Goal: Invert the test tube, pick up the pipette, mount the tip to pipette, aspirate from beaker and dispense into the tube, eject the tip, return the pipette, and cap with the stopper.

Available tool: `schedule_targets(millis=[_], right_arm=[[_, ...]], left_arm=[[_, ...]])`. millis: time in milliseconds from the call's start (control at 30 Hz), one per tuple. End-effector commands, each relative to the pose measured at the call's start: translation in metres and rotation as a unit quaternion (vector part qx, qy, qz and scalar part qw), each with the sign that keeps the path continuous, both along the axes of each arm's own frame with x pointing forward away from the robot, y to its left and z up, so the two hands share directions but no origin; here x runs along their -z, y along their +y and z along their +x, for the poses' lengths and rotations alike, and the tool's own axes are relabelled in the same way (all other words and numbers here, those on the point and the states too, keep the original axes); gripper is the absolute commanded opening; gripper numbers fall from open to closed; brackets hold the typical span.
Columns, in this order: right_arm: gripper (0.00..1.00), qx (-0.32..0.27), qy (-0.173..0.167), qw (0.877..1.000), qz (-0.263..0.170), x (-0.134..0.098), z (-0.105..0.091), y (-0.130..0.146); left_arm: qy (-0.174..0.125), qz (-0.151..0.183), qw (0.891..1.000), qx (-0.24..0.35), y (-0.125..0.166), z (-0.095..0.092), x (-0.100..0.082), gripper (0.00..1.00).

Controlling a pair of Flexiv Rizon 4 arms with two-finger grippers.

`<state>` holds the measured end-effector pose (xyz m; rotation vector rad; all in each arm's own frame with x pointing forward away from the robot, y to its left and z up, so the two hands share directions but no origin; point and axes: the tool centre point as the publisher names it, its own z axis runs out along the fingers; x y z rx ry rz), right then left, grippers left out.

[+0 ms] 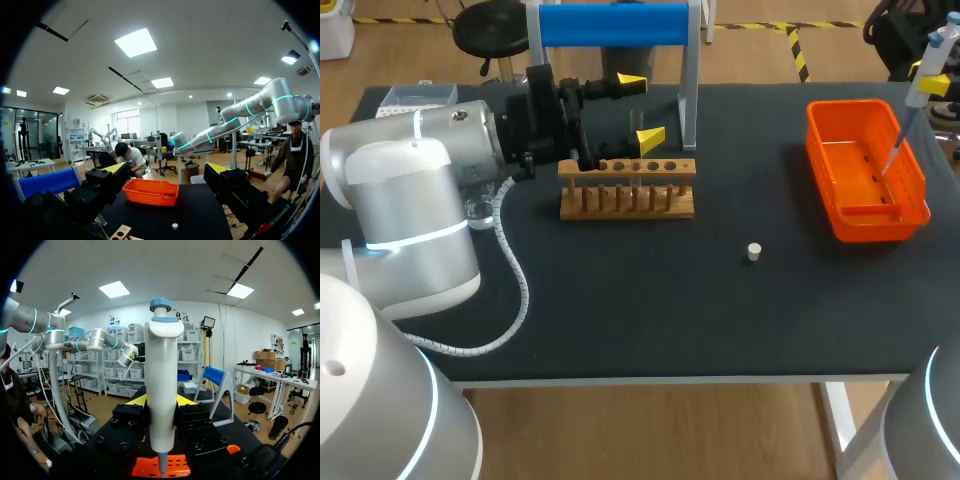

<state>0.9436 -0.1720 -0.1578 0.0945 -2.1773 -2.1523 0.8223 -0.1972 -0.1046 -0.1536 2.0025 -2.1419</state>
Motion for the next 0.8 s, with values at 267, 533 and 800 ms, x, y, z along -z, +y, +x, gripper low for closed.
schedule_targets(millis=[267,533,800], right_arm=[[0.0,0.002,-0.006,1.0,0.0,-0.0012,0.0022,-0.0003],[0.0,0.005,-0.009,1.0,-0.001,-0.0019,0.0024,-0.0004],[0.0,0.005,-0.009,1.0,-0.001,-0.0019,0.0024,-0.0004]], left_arm=[[-0.001,-0.001,1.0,-0.001,-0.0007,-0.0001,0.0006,1.0],[-0.001,-0.001,1.0,-0.001,-0.0007,-0.0001,0.0006,1.0],[-0.001,-0.001,1.0,-0.001,-0.0007,-0.0001,0.0006,1.0]])
